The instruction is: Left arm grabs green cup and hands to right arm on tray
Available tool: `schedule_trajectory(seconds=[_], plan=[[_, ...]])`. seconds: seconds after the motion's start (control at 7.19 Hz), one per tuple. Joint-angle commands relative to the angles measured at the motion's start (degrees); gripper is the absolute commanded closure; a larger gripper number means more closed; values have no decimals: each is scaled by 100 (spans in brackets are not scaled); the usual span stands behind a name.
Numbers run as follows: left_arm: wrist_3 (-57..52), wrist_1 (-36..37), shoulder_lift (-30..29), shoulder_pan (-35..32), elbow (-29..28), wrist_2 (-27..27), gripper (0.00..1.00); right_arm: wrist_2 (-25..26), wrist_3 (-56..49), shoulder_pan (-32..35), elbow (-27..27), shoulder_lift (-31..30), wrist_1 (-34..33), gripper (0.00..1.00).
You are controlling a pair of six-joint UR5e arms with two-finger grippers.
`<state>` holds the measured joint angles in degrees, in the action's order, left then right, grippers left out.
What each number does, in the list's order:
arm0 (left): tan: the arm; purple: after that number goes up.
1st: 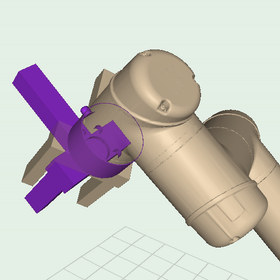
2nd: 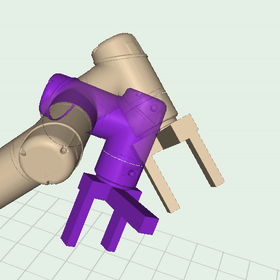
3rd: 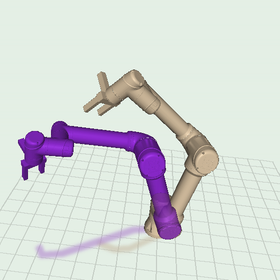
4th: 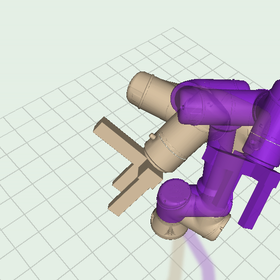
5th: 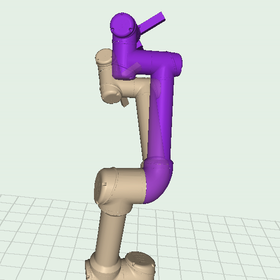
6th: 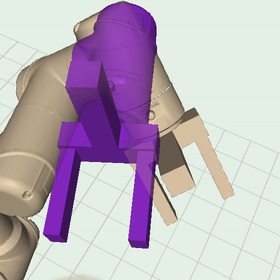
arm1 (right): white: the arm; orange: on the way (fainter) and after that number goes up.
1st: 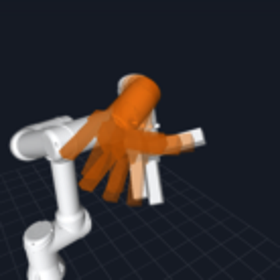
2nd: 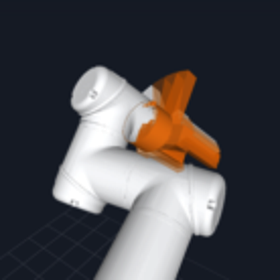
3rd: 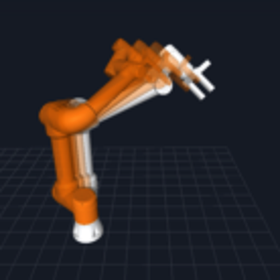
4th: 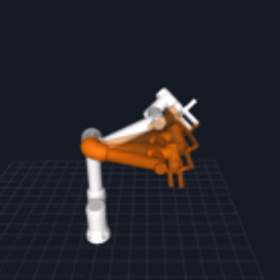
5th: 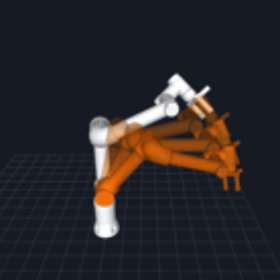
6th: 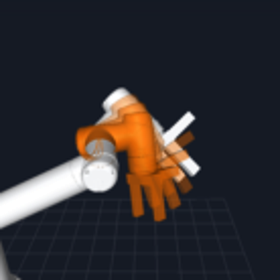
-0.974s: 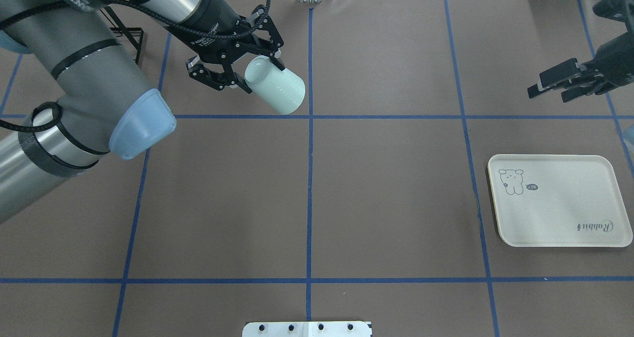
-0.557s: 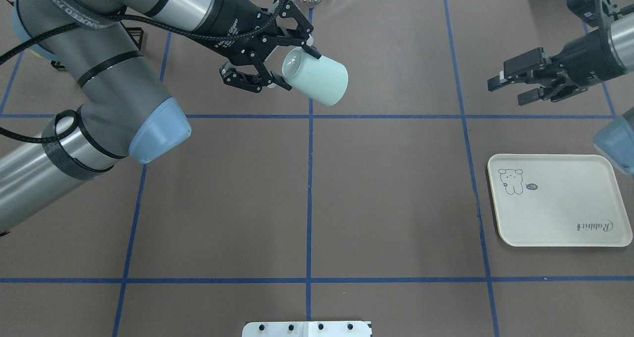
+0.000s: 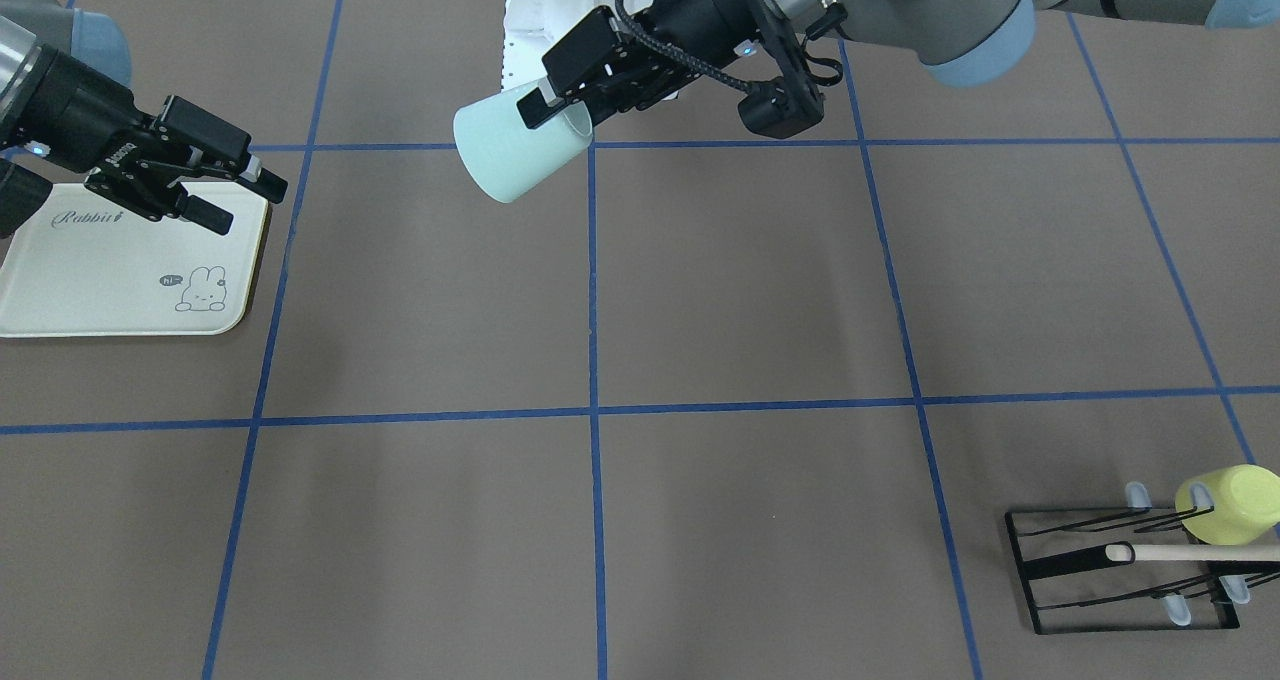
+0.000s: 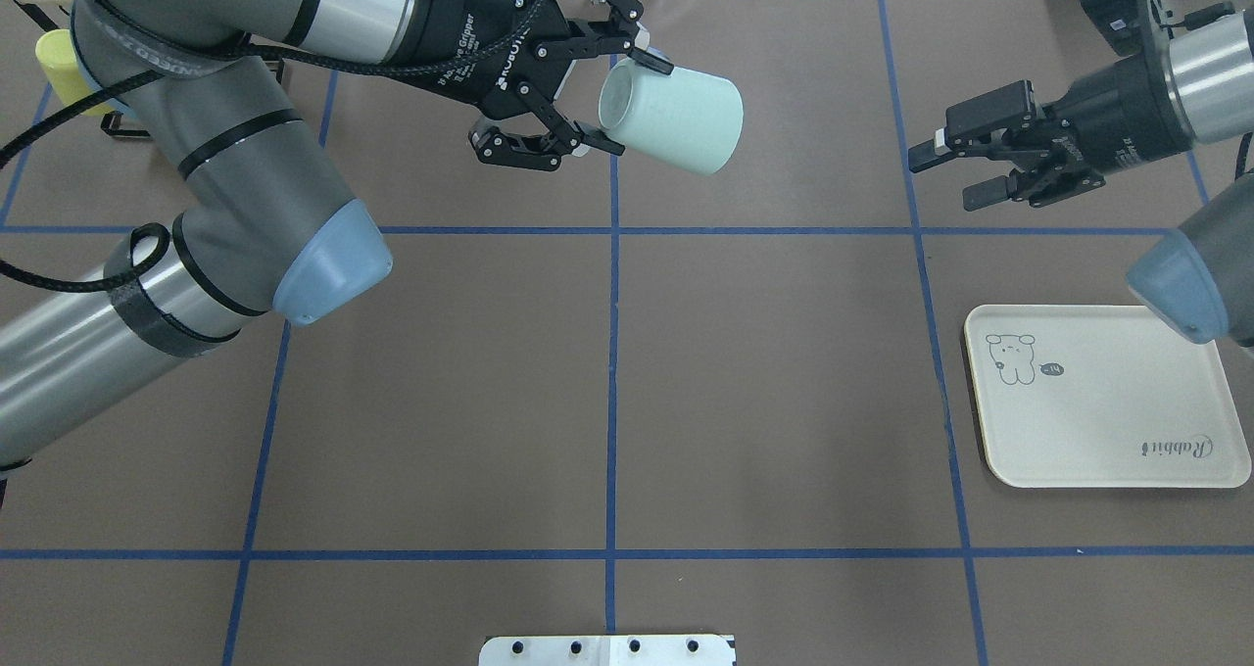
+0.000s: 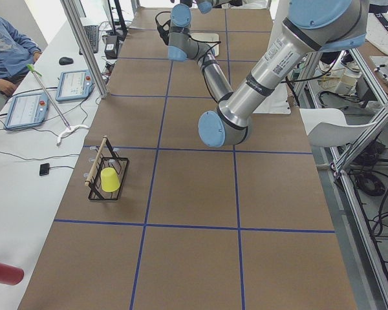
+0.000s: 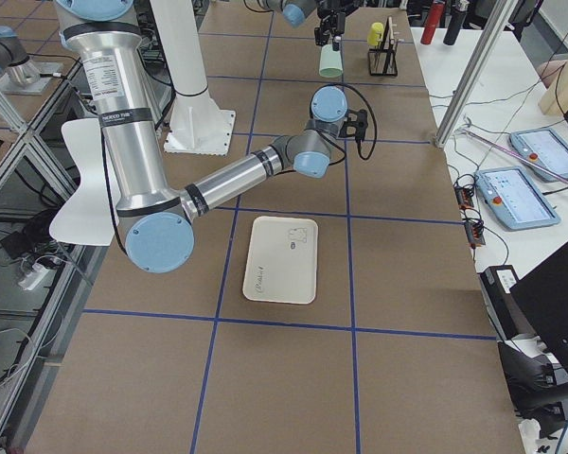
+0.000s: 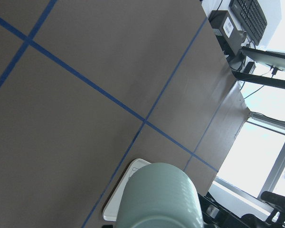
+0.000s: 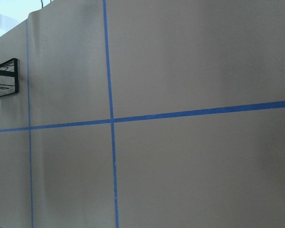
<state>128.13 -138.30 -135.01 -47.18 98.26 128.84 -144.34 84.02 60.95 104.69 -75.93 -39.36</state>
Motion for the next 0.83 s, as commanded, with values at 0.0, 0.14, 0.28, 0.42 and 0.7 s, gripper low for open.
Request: schedule_trajectory(seconds=[0.0,0.14,0.28,0.42,0.7], plan=[[876,-957,114,-19,1,-192,100,64,1252,-48,-10,253,1040,4],[1385,-1684,333,-28,44,-315,100,73,1631,-48,-10,315,1488,3],[1799,-2510,674,-28,97,-542,100,343,2009,-153,-18,324,2050,3],[2152,-3205,913,-28,97,-753,100,772,2648,-406,-10,324,2595,3],[2671,-3712,1029,-28,211,-1061,100,1879,3750,-1108,-36,324,3774,4]])
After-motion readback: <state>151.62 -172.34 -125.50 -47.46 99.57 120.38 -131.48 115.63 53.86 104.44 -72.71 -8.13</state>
